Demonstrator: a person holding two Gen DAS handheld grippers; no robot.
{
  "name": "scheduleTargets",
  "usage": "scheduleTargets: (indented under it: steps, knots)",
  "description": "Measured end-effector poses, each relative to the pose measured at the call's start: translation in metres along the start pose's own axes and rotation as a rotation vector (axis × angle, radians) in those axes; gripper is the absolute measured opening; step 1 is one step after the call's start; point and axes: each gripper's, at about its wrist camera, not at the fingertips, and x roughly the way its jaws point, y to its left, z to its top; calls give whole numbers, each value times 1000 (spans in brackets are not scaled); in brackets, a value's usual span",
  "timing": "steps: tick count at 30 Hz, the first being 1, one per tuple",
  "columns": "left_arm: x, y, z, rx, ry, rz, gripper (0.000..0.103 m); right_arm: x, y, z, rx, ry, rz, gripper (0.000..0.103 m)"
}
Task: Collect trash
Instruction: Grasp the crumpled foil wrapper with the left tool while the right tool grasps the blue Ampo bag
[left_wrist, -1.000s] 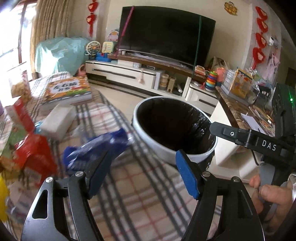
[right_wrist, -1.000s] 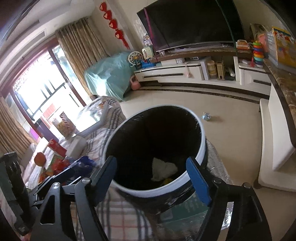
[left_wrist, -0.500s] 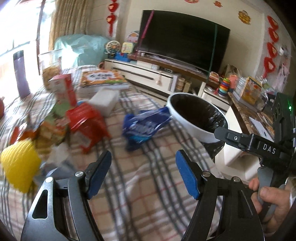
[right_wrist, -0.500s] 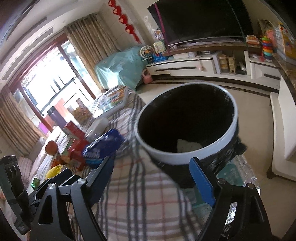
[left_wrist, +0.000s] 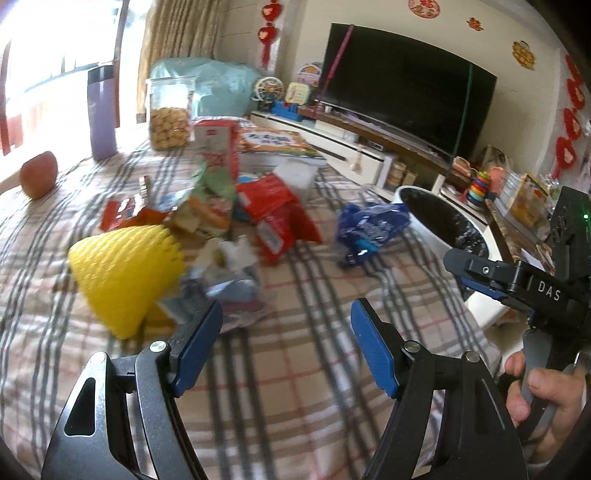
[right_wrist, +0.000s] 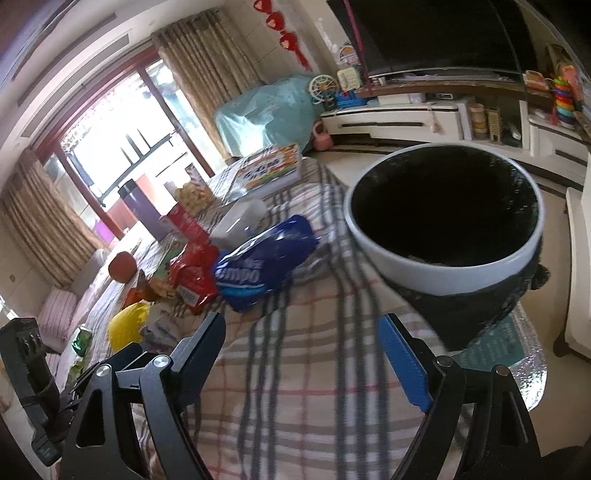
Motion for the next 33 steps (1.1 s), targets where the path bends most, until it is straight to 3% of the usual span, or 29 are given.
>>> scheduleTargets:
  steps: [15,22,24,25,26,28,29,33]
  knots:
    - [20,24,6,4,40,63,74,40,22,5,11,43,31,87]
    - [44,32,11,-12,112,88,73,64,18,16,60,64,53,87]
    - [46,34,11,-18,122,84,70,71,16,19,83,64,63,86]
    - [47,33,11,-16,122,80,63,73,15,20,87,63,64,86]
    - [47,33,11,-14,124,75,60,76,15,21,86,61,63,83]
    - [47,32,11,-7,120,68,53,80,16,22,75,58,64,67]
    - [46,31,11,-4,116,64,51,82,17,22,71,60,68,51]
    - [41,25,12,19,93,48,38,79,22,21,35,49,80,36]
